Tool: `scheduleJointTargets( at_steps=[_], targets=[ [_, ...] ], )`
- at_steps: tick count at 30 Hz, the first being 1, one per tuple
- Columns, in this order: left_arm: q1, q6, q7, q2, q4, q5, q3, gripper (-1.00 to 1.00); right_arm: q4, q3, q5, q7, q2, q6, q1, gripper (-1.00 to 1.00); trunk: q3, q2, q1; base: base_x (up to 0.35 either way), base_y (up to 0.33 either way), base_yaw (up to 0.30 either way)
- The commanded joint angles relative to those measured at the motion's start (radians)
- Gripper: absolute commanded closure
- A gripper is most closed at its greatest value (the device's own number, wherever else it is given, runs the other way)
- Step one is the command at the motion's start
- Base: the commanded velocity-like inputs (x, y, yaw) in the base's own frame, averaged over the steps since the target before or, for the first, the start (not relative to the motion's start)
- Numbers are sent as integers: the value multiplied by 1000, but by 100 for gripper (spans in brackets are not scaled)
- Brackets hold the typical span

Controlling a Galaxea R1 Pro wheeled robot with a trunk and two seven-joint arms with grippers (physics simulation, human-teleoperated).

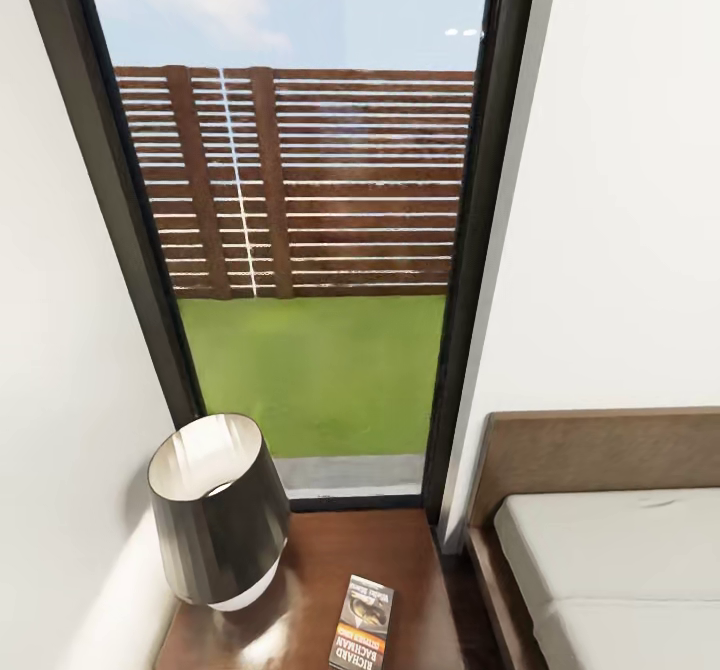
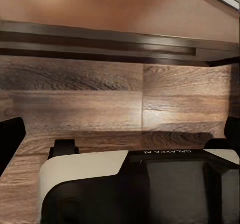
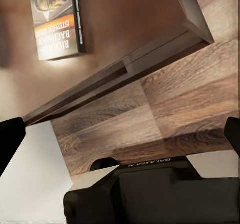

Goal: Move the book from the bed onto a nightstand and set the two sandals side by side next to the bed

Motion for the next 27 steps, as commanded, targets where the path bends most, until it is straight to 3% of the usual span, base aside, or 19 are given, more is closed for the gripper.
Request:
scheduleJointTargets(
  at_steps=[1,6,27],
  targets=[
    [3,-3,-4,0,1,9,-8,-100,3,-4,-5,5,0,2,0,-100,2,6,-4,0,0,0],
    [13,-3,-4,1,1,9,-7,-100,3,-4,-5,5,0,2,3,-100,18,41,-23,0,0,0],
    [16,-2,-4,4,1,6,-6,-100,3,-5,-6,6,10,2,5,-100,18,41,-23,0,0,0]
  ],
)
